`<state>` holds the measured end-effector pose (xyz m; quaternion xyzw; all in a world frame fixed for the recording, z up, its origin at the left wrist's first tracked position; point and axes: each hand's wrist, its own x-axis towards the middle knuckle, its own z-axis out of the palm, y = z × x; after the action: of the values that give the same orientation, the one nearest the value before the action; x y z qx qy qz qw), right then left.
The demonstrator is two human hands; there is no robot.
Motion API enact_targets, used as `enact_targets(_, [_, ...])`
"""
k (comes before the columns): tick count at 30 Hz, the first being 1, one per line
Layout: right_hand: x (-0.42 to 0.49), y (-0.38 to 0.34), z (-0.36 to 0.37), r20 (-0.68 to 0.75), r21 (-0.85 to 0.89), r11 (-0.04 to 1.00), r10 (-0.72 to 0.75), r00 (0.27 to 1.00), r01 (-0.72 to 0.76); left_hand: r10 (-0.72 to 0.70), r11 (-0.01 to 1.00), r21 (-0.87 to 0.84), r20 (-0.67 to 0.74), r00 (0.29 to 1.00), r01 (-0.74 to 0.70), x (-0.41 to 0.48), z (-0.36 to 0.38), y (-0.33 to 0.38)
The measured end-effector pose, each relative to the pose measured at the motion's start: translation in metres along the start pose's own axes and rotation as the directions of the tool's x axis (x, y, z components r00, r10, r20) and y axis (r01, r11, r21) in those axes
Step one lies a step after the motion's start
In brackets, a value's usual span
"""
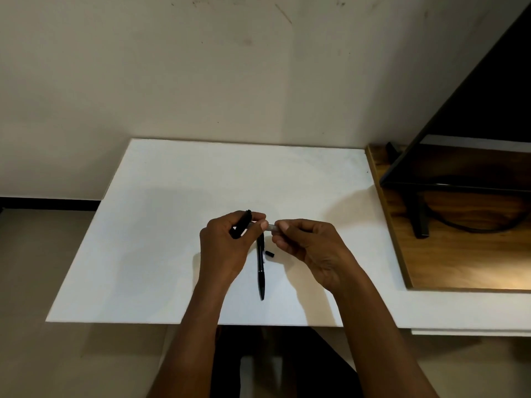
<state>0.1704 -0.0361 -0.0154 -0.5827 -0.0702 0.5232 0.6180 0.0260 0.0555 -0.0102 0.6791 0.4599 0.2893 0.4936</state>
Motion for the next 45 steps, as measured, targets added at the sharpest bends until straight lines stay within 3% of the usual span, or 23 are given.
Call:
enact_targets(9, [0.000, -0.002, 0.003, 0.045, 0.128, 0.987, 0.095, 0.994, -0.100, 0.061, 0.998, 0.006, -0.076, 0.995, -0.061, 0.002, 0.001, 0.000])
enact_targets(22, [0.000, -0.008, -0.003, -0.004, 0.225, 0.974, -0.015, 1.000, 0.015, -0.160, 0.971, -0.181, -0.016, 0.987, 0.154, 0.003, 0.001, -0.004])
enact_targets(34, [-0.004, -0.011, 0.001, -0.097, -0.055, 0.957, -0.289, 0.952, 0.285, -0.217, 0.941, -0.255, 0.053, 0.975, 0.223, 0.003, 0.000, -0.005])
enact_targets(45, [-0.002, -0.011, 0.004, -0.094, -0.229, 0.886, -0.433, 0.897, 0.403, -0.331, 0.847, -0.401, 0.117, 0.936, 0.350, 0.003, 0.000, -0.008])
